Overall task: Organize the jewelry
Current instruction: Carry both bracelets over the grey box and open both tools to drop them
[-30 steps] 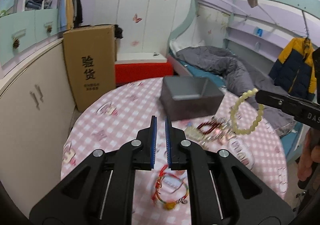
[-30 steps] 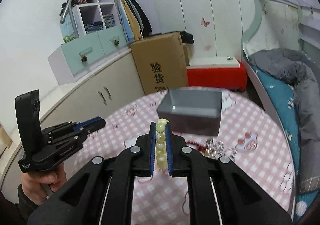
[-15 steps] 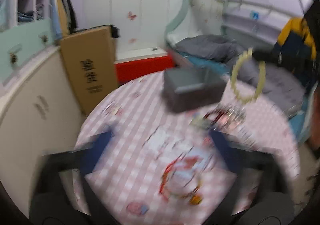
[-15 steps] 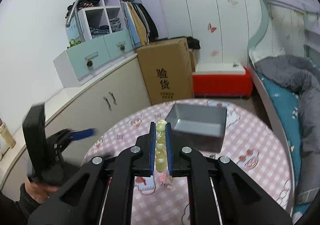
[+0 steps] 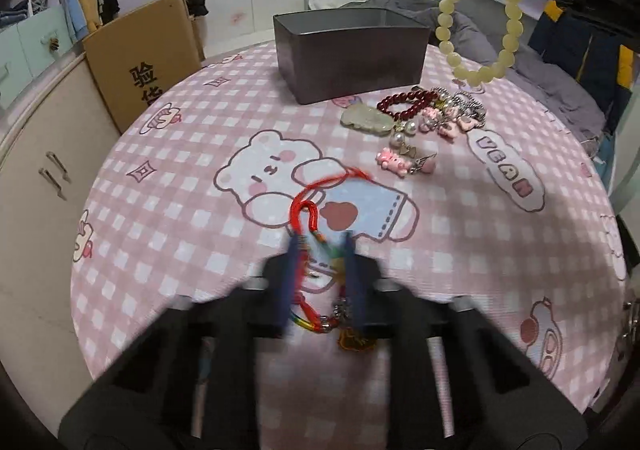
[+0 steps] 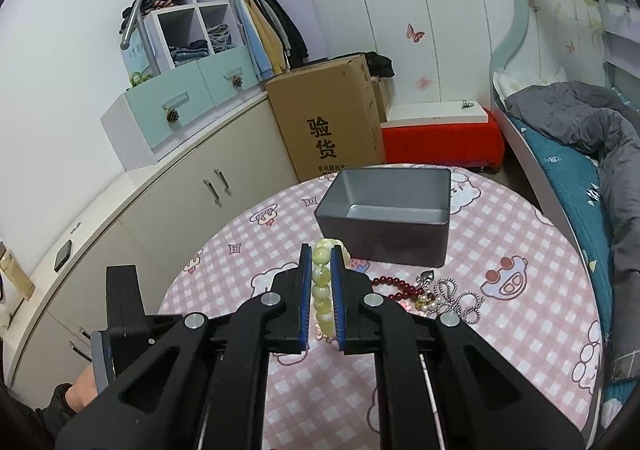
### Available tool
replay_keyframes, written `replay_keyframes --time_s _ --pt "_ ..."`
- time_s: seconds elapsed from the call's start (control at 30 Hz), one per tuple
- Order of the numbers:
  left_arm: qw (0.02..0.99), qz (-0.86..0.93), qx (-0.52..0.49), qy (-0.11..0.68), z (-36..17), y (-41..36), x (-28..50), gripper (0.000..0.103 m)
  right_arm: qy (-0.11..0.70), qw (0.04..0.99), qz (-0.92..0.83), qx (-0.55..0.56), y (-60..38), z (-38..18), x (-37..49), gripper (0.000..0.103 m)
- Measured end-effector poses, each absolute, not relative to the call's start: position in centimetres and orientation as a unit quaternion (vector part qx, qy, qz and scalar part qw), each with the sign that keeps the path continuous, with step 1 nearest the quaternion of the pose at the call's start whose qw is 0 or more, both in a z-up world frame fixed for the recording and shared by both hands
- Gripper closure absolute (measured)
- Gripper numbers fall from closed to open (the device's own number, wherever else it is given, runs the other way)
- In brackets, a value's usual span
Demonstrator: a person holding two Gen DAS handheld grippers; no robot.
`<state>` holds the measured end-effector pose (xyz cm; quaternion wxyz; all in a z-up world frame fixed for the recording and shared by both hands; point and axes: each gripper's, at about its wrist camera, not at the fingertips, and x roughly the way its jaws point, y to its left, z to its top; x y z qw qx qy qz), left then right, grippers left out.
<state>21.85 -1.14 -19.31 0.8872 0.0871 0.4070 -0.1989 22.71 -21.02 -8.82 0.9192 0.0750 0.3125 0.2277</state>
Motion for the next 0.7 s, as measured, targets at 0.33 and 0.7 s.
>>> replay_keyframes --time_s 0.33,0.7 --pt "0.905 -0.22 0.033 0.363 -14.9 0.0 23.0 0.1 0.287 0.929 0.226 0.066 -21.6 -6.0 23.4 0.095" --pt "0.923 -0.256 -0.002 0.288 -5.1 -1.9 28.9 0.1 0.253 0.941 0.219 0.056 -22.4 -1.4 27.0 0.095"
